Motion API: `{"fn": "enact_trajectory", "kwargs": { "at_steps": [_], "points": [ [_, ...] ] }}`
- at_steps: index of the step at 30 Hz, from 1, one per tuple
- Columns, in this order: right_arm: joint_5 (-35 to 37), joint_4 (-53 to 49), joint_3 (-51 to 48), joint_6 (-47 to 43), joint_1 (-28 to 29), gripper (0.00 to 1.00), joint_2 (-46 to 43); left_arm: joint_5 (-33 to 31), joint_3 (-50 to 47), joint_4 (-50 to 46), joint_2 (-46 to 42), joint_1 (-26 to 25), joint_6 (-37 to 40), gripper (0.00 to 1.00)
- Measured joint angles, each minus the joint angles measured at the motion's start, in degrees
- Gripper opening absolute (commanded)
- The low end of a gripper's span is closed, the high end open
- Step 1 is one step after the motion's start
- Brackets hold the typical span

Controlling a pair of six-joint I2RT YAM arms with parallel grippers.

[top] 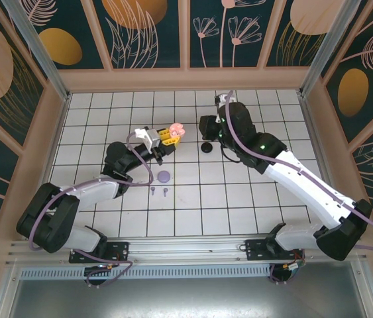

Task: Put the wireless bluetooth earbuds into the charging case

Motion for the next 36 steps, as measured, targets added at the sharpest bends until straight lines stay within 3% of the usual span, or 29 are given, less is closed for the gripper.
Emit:
{"fn": "enact_trajectory", "kwargs": {
  "at_steps": [14,36],
  "points": [
    [-6.36,13.38,-5.22,-6.23,1.6,0.18,-2.56,3.93,4.94,-1.2,3.5,-1.14,-0.04,0.0],
    [-6.38,14.73,-7.08,-5.35,3.54,0.18,-1.81,4.24,6.21,-1.36,3.98,-1.25,-0.07,0.0]
  ]
}}
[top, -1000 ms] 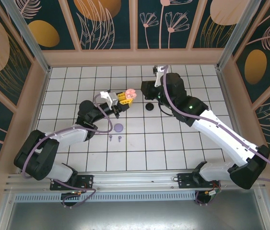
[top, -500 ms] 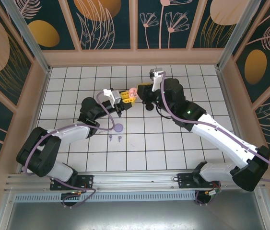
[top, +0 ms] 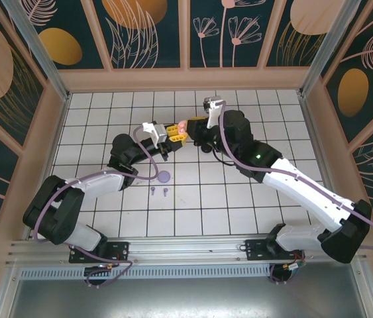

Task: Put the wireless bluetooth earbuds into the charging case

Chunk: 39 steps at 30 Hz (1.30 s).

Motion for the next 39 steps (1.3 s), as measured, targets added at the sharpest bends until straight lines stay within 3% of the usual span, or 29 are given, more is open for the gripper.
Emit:
{"fn": "enact_trajectory", "kwargs": {
  "at_steps": [39],
  "points": [
    [0.26,1.05,0.35,0.44,0.24,0.17,-0.46,0.0,0.09,-0.59,0.0,-0.31,-0.46,0.0]
  ]
}}
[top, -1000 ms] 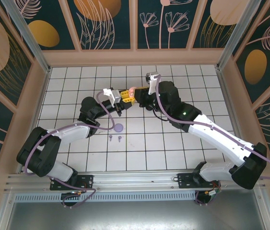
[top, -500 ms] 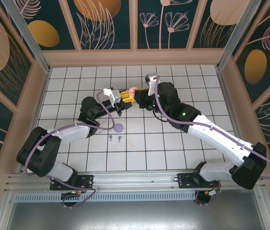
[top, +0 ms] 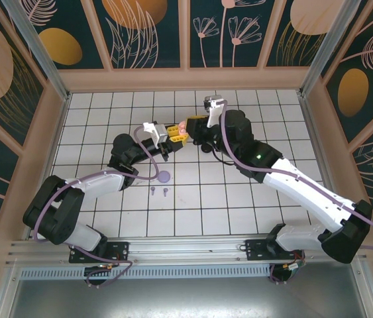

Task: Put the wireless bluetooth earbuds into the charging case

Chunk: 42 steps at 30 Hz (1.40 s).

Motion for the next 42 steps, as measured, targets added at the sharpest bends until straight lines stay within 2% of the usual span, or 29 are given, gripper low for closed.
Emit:
{"fn": "enact_trajectory", "kwargs": {
  "at_steps": [42],
  "points": [
    [1.29,1.53,-4.04,-0.57,-0.15,0.15,1.66,0.09,0.07,-2.97,-0.02,0.0,-0.02,0.0]
  ]
}}
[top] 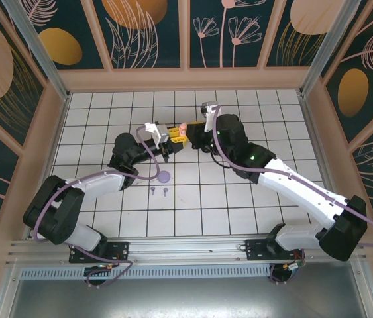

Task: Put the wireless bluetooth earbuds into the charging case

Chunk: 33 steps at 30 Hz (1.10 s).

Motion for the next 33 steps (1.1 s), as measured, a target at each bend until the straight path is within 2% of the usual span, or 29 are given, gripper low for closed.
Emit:
{"fn": "enact_trajectory", "kwargs": {
  "at_steps": [14,20,22,33],
  "points": [
    [5.18,-0.61,-0.04,-1.16,1.86,0.14,1.51,-0.55,0.04,-1.29,0.0,0.0,-0.61,0.0],
    [5.14,-0.98,-0.04,-0.98,1.86,0.19,1.51,-0.52,0.04,-1.66,0.0,0.0,-0.61,0.0],
    [5.16,-1.27,-0.04,-0.76,1.86,0.23,1.51,-0.52,0.04,-1.99,0.0,-0.11,-0.61,0.0],
    [4.26,-5.57,3.37,1.27,0.83,0.68,1.55,-0.52,0.04,-0.22,0.0,-0.33,-1.11,0.0]
  ]
}}
